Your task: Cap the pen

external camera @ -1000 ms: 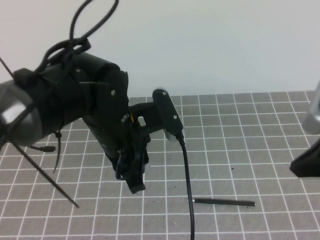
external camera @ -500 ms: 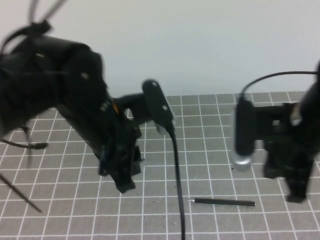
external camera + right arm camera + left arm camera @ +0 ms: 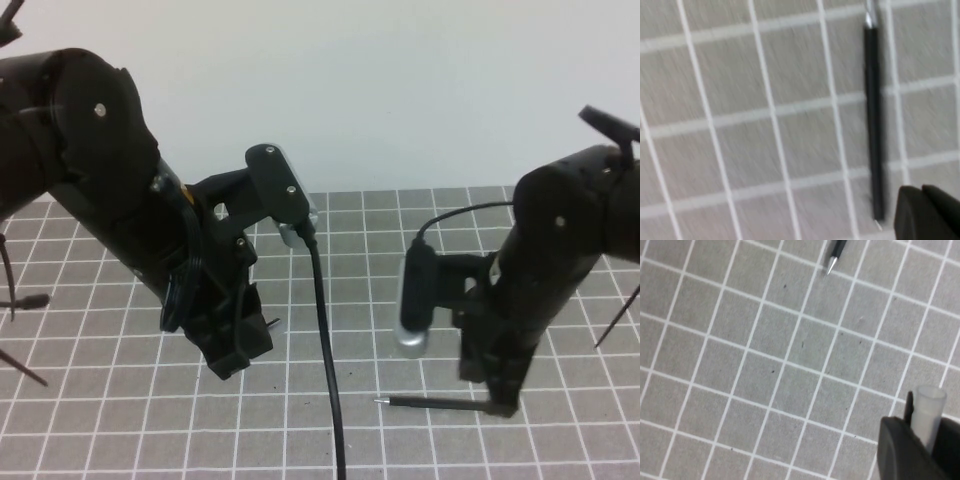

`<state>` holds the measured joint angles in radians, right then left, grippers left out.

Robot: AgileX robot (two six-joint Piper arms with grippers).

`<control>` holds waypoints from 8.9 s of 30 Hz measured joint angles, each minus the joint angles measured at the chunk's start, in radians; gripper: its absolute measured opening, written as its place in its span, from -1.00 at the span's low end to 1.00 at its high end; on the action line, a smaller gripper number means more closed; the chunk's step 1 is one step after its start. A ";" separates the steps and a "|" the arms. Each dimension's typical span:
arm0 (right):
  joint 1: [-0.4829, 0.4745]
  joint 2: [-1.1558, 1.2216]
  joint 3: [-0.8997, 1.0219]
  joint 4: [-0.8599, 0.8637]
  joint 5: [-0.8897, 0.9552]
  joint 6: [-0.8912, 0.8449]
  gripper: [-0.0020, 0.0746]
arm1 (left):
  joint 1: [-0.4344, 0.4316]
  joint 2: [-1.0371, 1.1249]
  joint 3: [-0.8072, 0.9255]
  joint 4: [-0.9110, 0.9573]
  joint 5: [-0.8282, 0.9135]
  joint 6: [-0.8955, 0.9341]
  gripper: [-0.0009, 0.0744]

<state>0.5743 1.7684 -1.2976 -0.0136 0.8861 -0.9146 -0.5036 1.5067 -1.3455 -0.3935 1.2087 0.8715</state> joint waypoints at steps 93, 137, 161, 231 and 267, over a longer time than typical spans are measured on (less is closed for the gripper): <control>0.264 -0.389 0.015 -0.883 -0.154 0.125 -0.79 | -0.114 0.022 -0.128 0.069 0.016 -0.179 -0.76; 0.370 -0.521 0.476 -1.715 -0.474 0.879 -0.79 | -0.056 0.025 -0.128 -0.156 0.015 -0.116 -0.76; 0.370 -0.521 0.472 -1.721 -0.508 0.700 -0.79 | -0.056 0.070 -0.163 -0.212 0.024 -0.204 -0.76; 0.334 -0.559 0.474 -1.692 -0.569 0.746 -0.80 | -0.056 -0.006 -0.187 -0.037 0.011 -0.270 -0.41; 0.251 -0.146 0.472 -0.779 -0.484 1.763 -0.80 | -0.056 -0.054 -0.187 0.082 0.011 -0.392 -0.98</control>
<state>0.8250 1.6223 -0.8255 -0.7929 0.4018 0.8486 -0.5592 1.4525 -1.5322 -0.3112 1.2201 0.4791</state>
